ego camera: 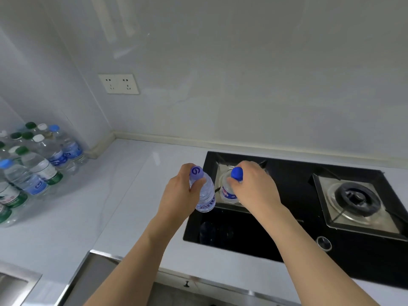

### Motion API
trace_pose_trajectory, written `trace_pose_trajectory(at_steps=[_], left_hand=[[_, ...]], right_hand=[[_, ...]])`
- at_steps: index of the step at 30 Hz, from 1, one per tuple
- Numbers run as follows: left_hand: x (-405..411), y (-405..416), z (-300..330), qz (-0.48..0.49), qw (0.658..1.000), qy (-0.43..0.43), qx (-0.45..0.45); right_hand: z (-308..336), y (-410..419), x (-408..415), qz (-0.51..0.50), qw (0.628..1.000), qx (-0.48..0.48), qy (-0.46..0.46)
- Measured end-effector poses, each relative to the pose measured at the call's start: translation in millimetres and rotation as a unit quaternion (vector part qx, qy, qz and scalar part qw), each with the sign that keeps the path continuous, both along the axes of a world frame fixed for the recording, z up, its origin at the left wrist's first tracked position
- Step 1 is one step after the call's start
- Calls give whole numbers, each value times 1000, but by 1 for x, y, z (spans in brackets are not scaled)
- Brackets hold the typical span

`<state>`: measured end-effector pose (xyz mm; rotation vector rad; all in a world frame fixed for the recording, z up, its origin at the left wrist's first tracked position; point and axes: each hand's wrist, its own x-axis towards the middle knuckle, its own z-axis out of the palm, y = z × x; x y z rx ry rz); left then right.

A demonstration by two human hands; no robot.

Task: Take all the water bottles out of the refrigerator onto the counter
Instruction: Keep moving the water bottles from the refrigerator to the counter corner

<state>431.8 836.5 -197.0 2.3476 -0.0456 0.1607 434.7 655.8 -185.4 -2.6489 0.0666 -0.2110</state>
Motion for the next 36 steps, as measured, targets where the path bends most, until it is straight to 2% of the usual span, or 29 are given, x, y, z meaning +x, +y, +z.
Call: trace_pose_trajectory(at_steps=[8,18,25,36], left_hand=[[57,12,8,38,999,-1,22],[89,56,2,61,998,5,15],[109,140,-11,77,997,15,16],[122,314,-11,123,992,25,-1]], right_hand=[[-2,14,64,27,999,24,-1],[-10,62,107,71,997,28,-5],[-23,146,135,87,996,24,18],[-18,325,167,132,990,4,43]])
